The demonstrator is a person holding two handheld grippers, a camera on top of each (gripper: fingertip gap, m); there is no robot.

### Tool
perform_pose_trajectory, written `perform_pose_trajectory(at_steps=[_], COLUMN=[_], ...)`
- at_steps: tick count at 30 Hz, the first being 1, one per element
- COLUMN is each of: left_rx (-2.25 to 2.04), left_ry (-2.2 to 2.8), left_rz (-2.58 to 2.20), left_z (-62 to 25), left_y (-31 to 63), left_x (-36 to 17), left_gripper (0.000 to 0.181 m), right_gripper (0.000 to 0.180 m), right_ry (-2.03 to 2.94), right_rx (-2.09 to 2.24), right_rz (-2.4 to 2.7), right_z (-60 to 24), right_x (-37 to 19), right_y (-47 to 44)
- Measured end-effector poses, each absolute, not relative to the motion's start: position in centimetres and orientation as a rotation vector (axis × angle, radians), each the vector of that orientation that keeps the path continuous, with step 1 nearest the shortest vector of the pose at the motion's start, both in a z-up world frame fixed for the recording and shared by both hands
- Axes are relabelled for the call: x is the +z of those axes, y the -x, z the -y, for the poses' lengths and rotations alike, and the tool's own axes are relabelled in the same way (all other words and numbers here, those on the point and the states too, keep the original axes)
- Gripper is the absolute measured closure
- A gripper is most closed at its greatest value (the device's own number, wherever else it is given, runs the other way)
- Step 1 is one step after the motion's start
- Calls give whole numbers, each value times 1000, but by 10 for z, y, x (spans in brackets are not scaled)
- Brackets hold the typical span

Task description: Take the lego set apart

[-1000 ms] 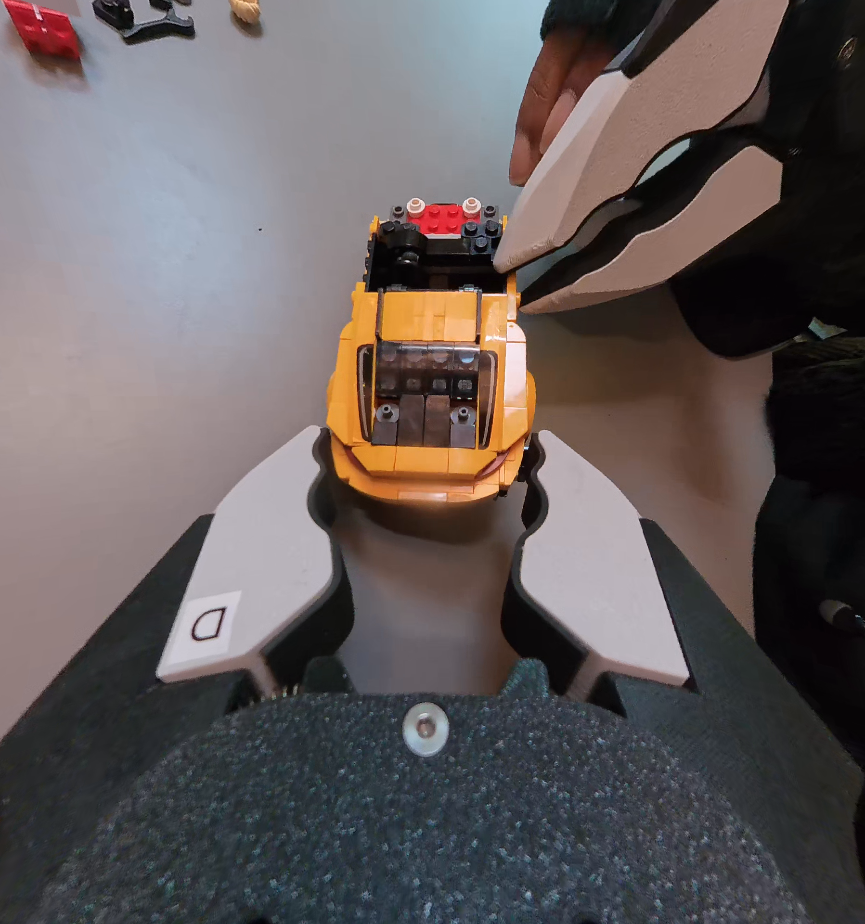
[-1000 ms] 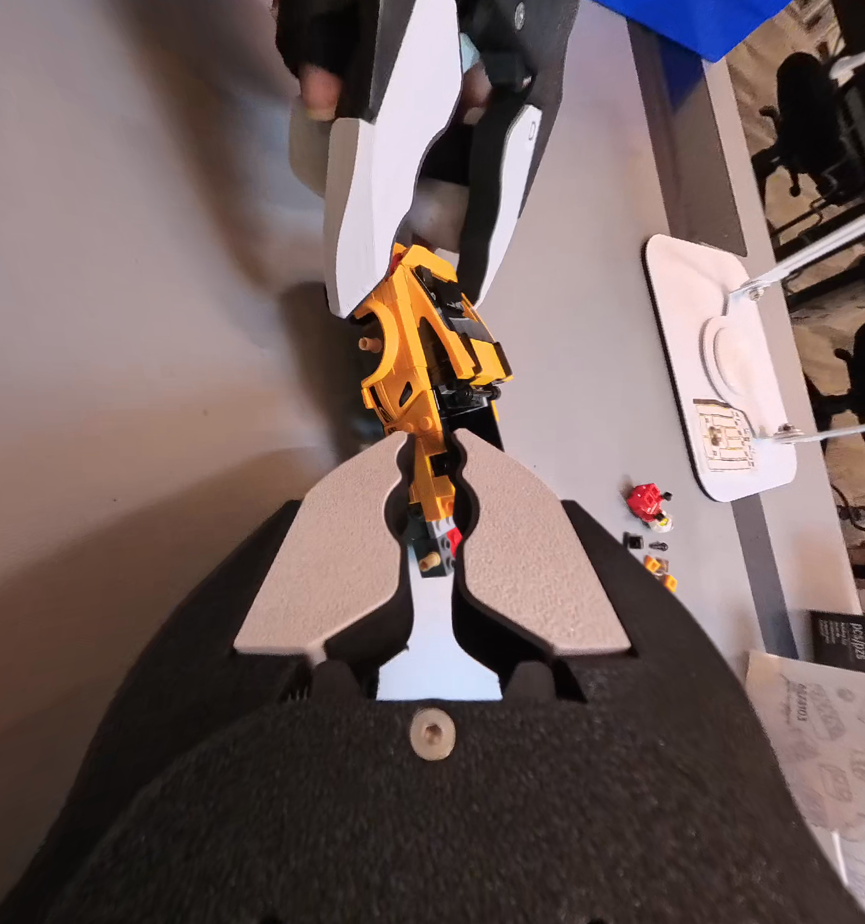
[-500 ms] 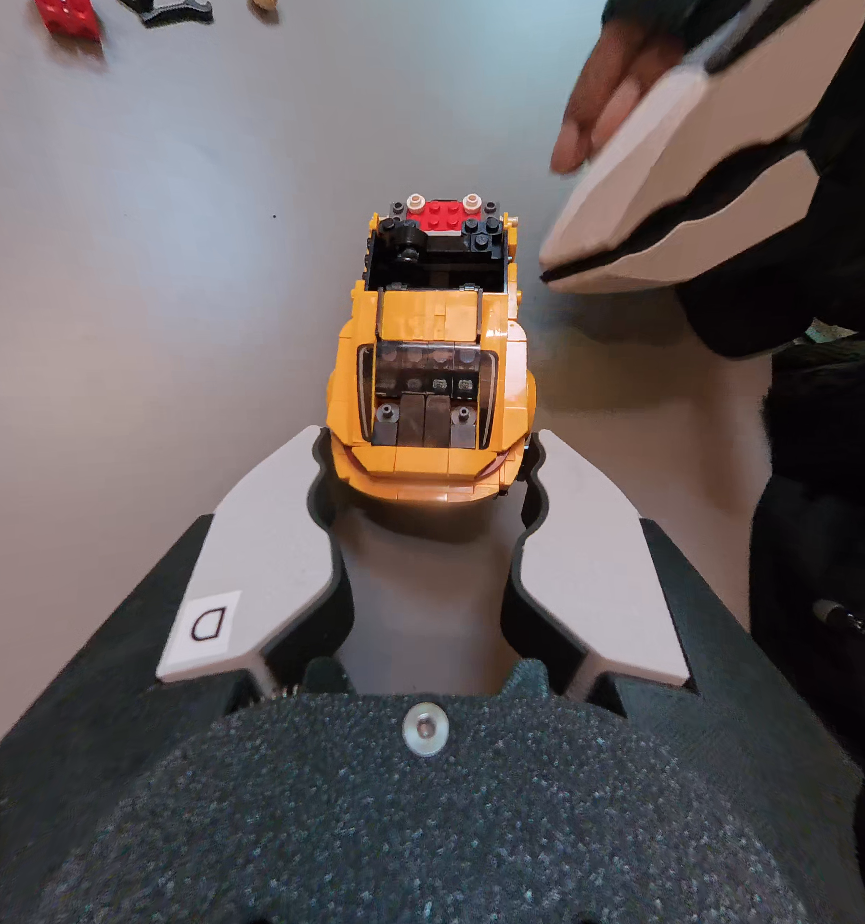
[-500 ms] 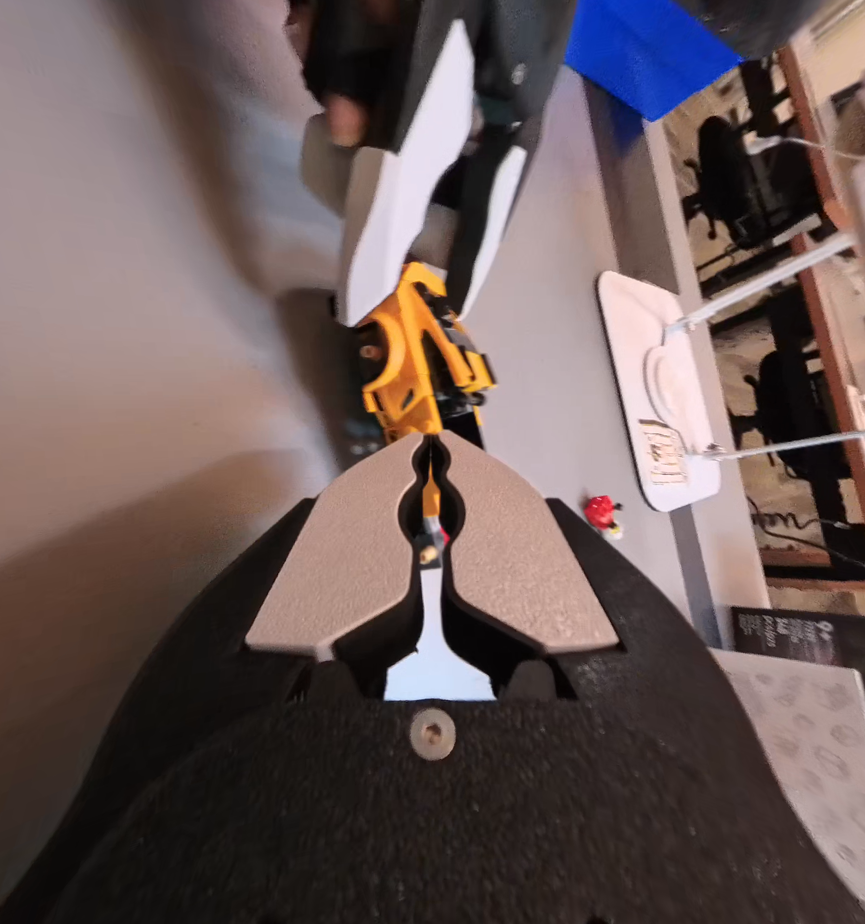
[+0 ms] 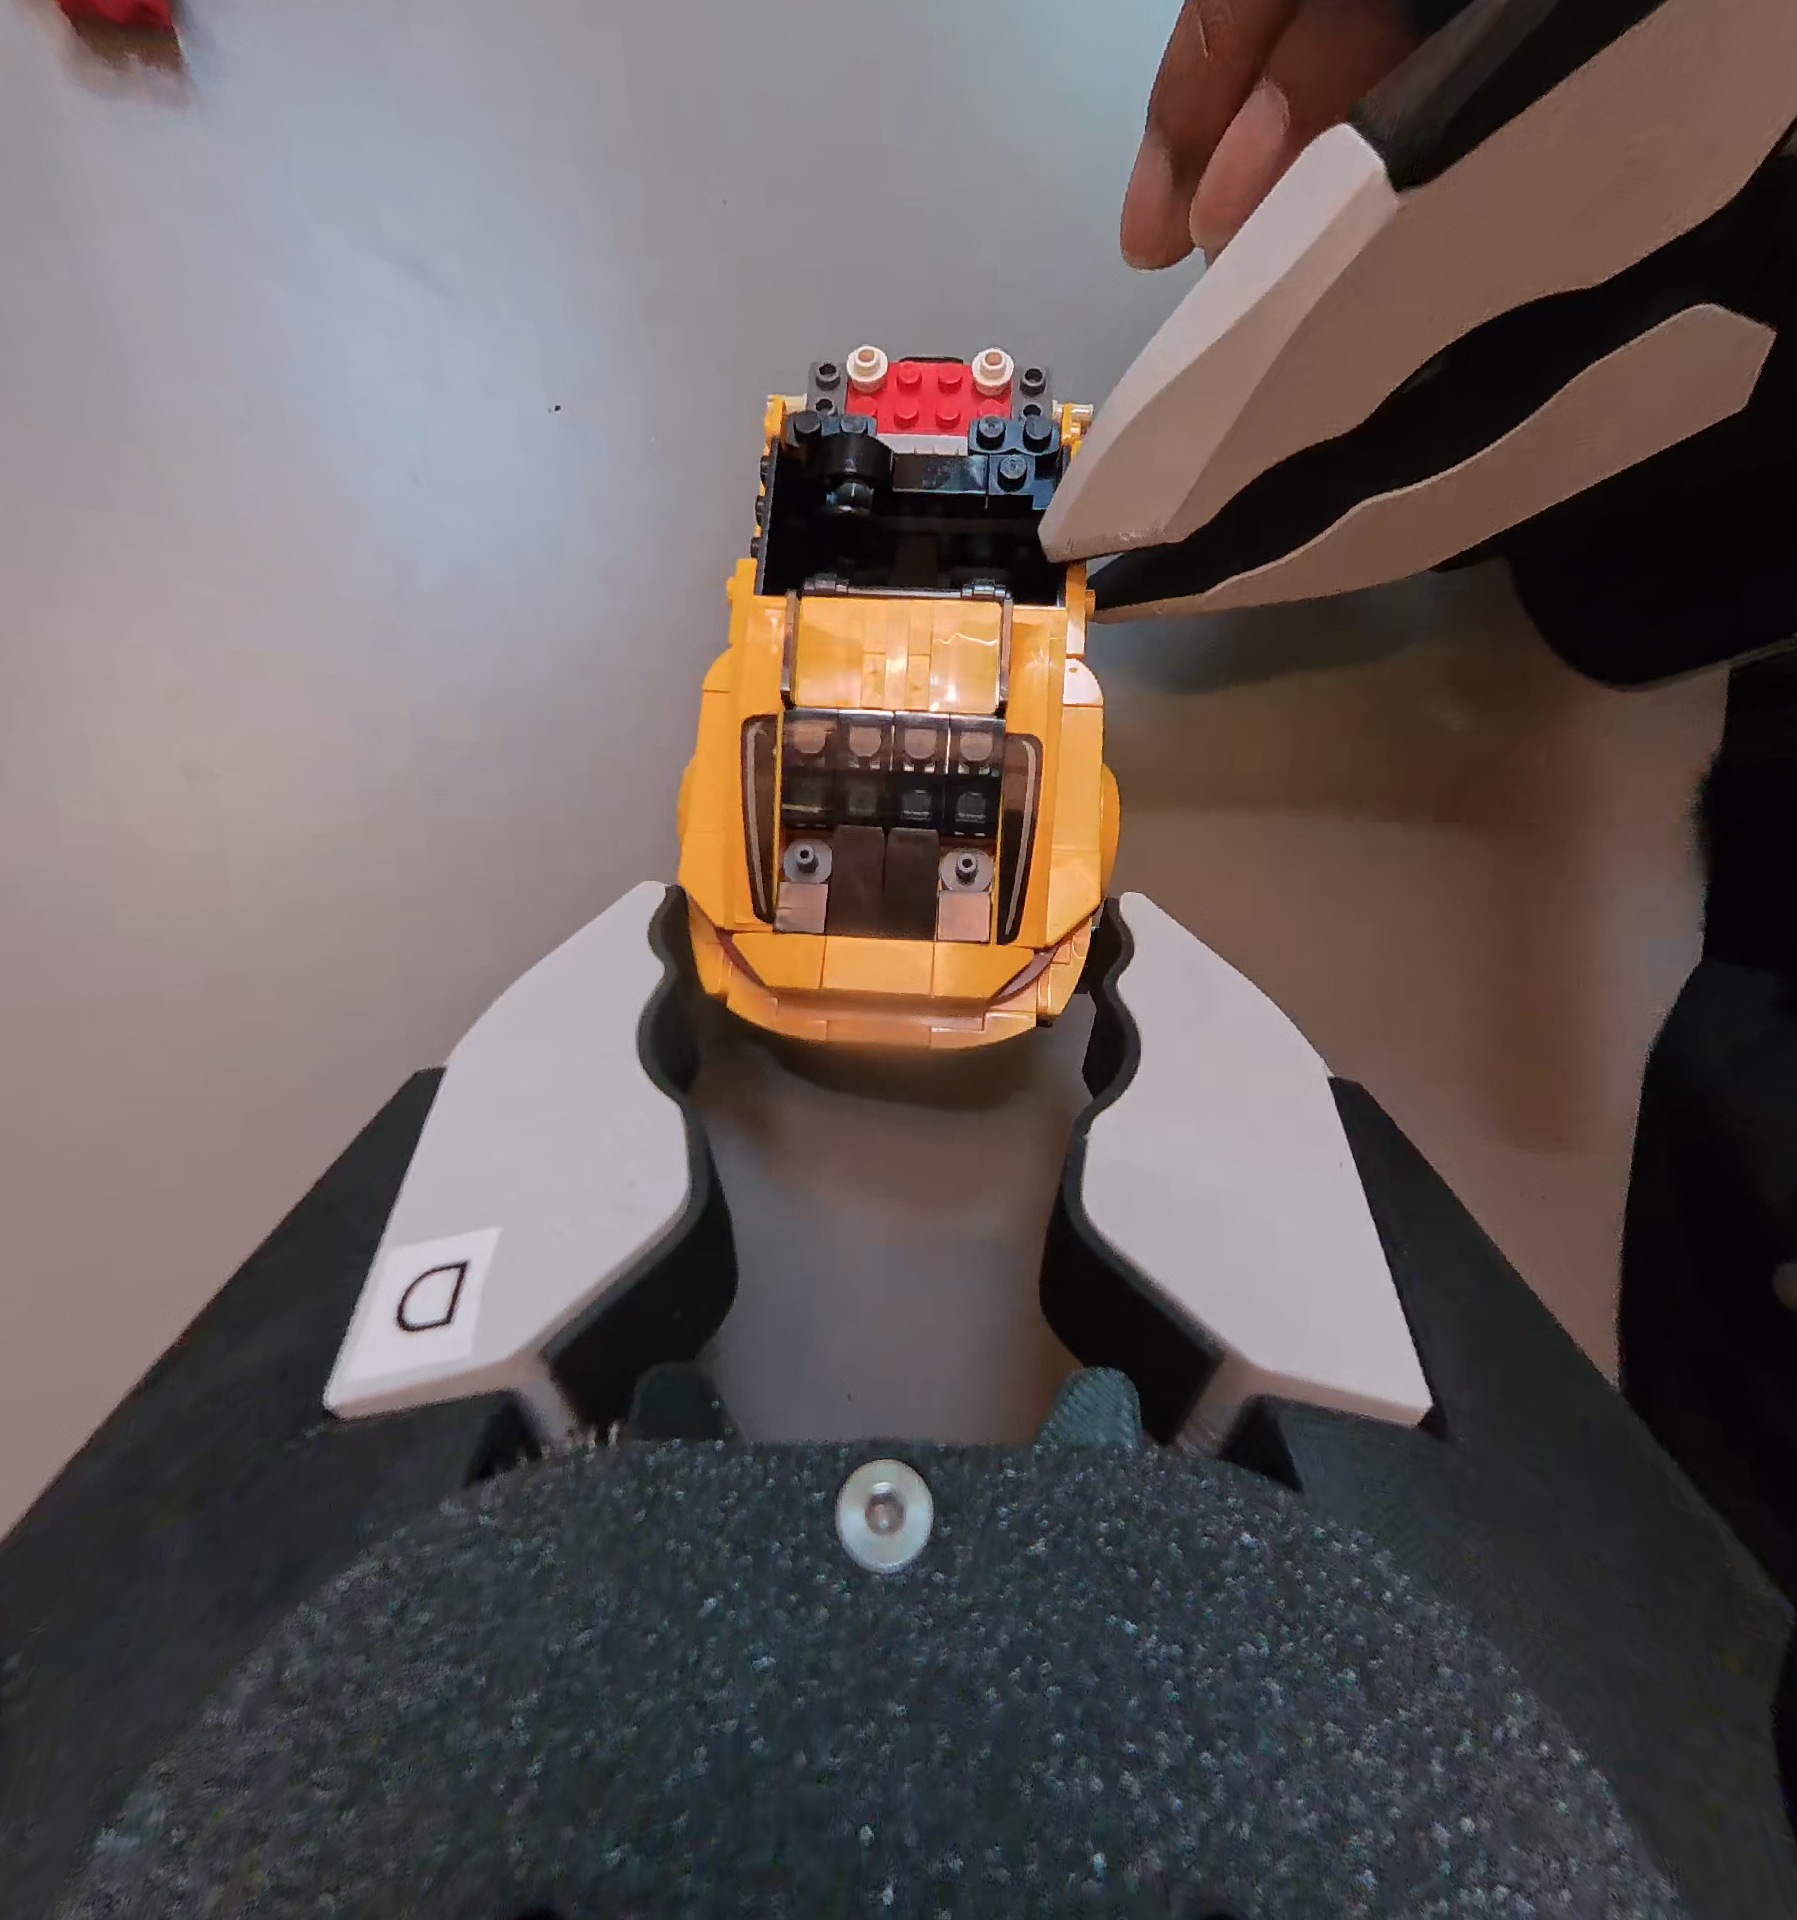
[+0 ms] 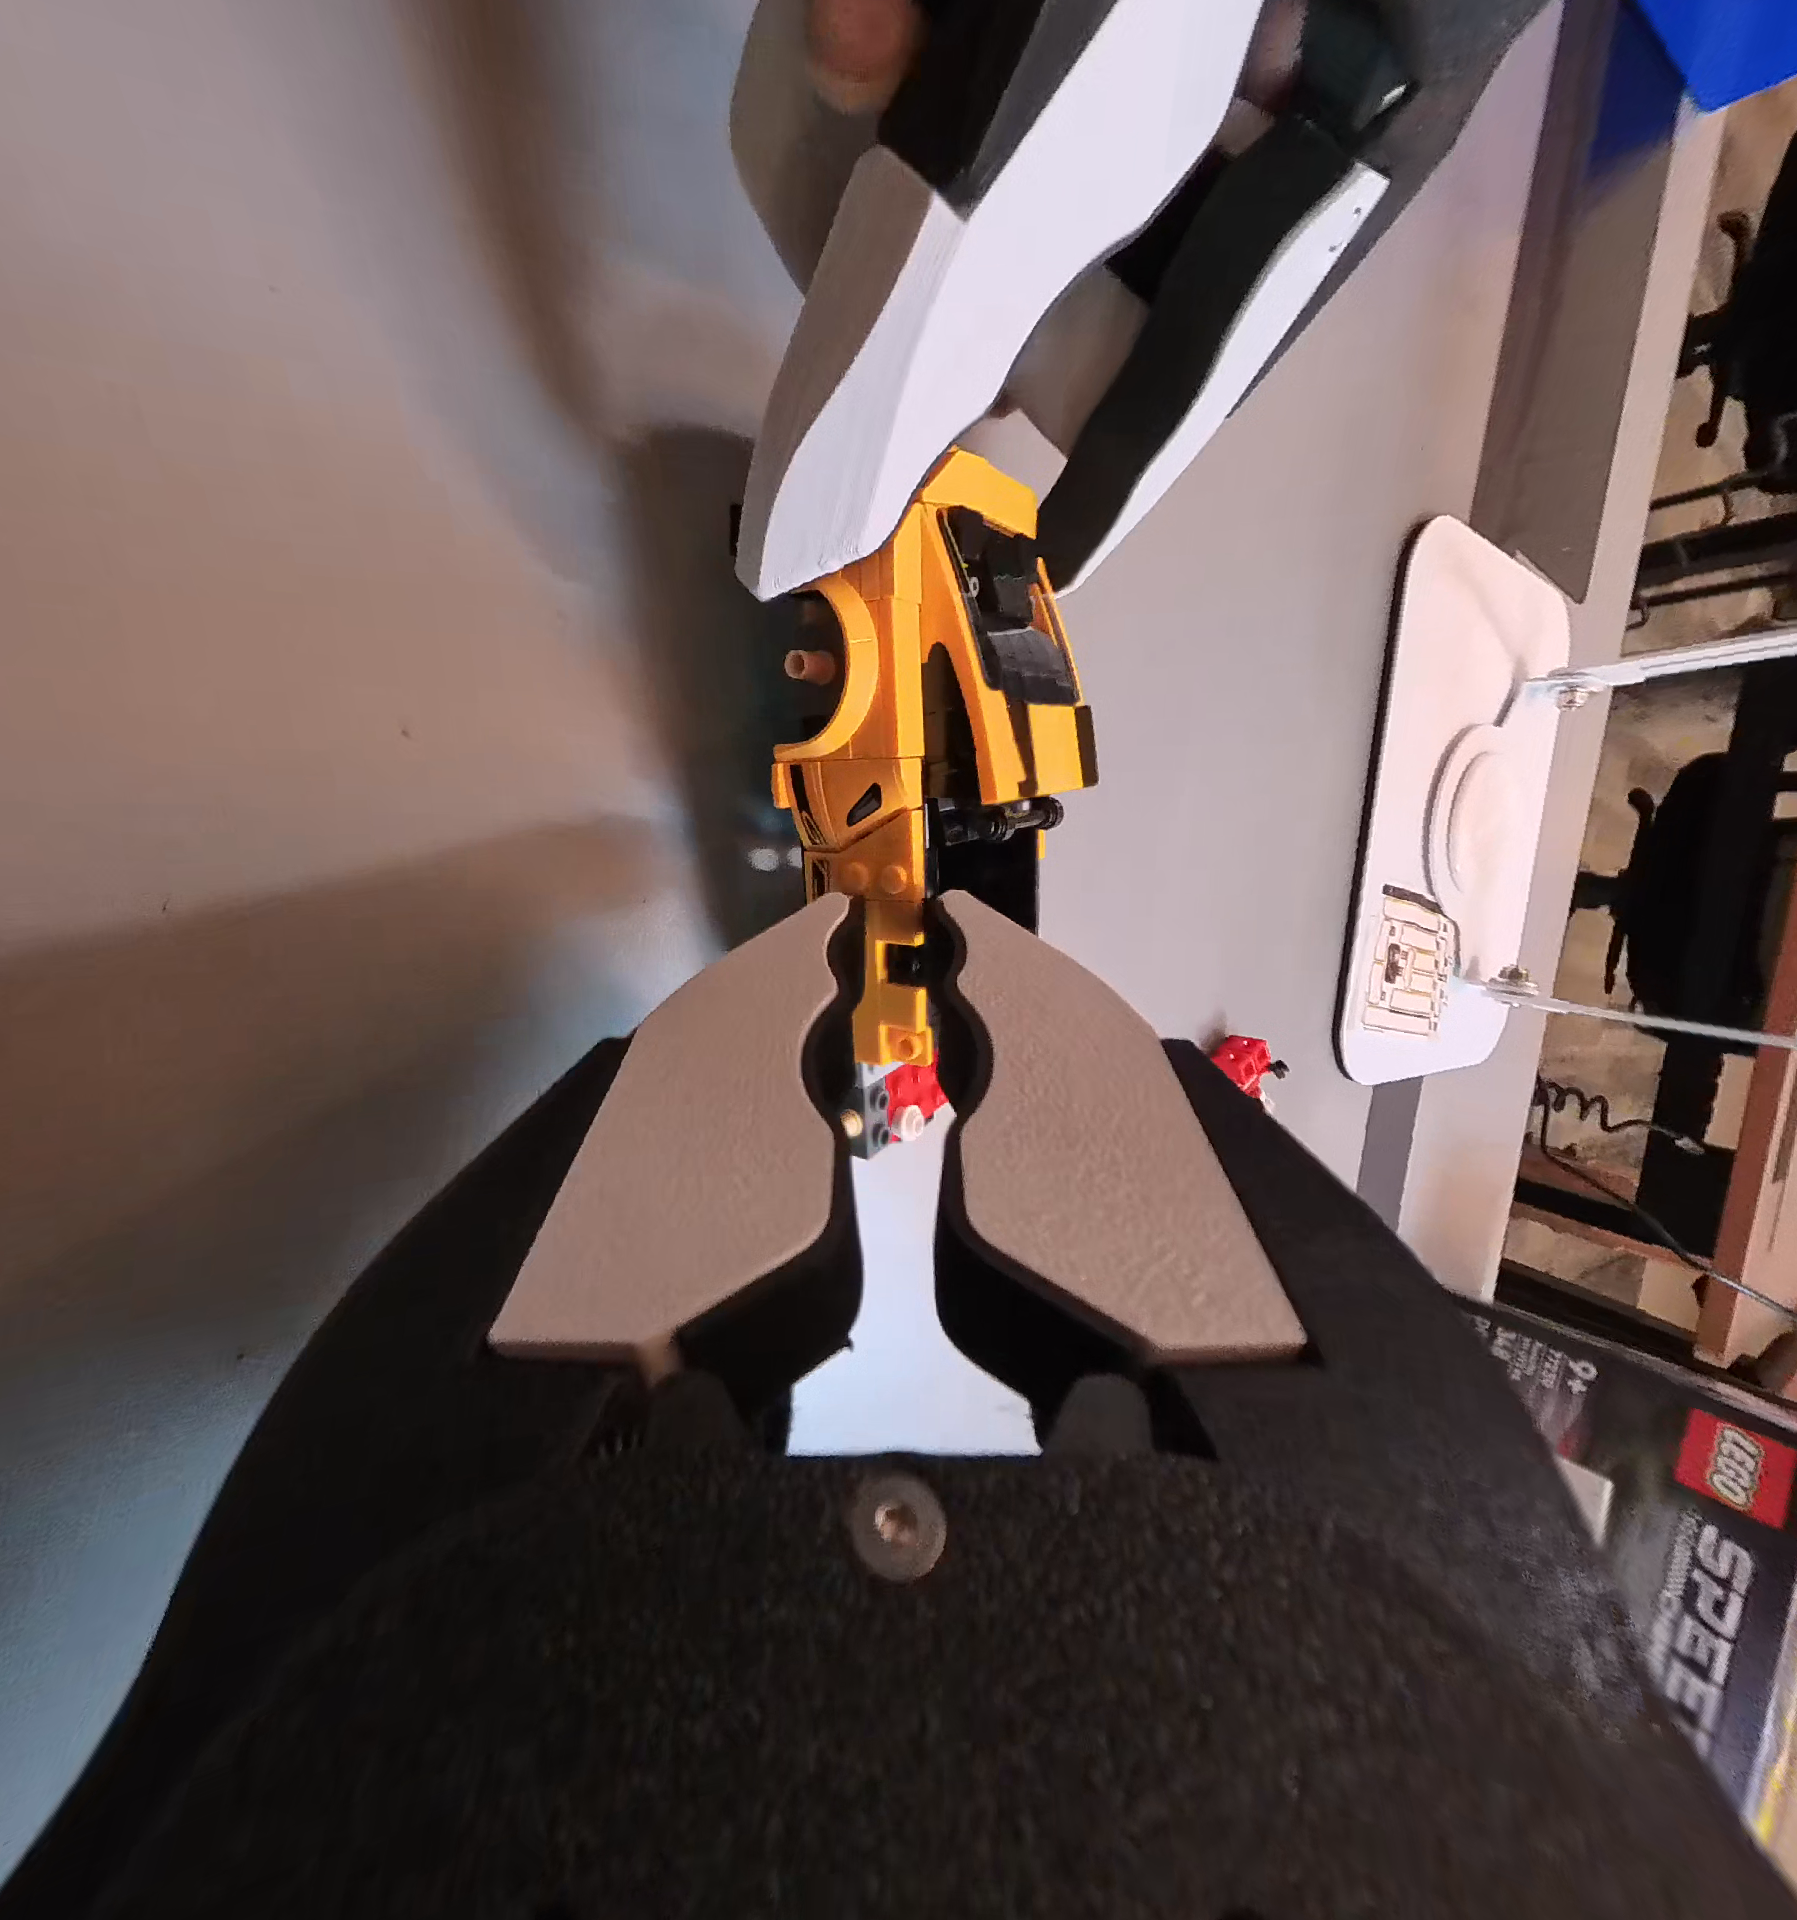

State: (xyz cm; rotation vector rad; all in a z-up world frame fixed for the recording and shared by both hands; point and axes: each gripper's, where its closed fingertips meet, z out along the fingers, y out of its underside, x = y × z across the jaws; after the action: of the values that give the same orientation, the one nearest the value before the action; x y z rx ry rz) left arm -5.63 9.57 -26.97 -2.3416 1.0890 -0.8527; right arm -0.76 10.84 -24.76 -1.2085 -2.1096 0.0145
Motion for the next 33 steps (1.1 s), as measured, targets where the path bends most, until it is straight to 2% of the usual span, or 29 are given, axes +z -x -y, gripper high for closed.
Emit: perform_pose_trajectory(at_steps=[5,7,14,17,22,23,25,33], left_rx=[-841,-851,-816,-819,-822,-817,-795,-774], left_ry=[2359,2374,2366,2372,2358,2354,2350,2358], left_rz=[-1085,-1079,-1099,-1050,-1074,-1079,-1093,-1100], left_z=[-95,-94,-93,-99,-99,-99,-98,-96], left_y=[57,57,56,60,62,62,62,61], left_x=[-270,-270,-270,-270,-270,-270,-271,-271], left_gripper=[107,107,107,107,107,107,107,107], right_gripper=[172,180,180,180,180,167,160,170], right_ry=[1125,1067,1075,1106,1211,1219,1239,1176], right_rx=[-100,-152,-136,-72,-3,-10,16,-20], right_rz=[2099,2051,2043,2166,1911,1910,1927,2050], right_z=[-108,-108,-102,-83,-108,-111,-112,-109], right_x=[-247,-243,-246,-272,-232,-233,-239,-252], right_y=[7,8,5,-2,-2,-1,2,10])
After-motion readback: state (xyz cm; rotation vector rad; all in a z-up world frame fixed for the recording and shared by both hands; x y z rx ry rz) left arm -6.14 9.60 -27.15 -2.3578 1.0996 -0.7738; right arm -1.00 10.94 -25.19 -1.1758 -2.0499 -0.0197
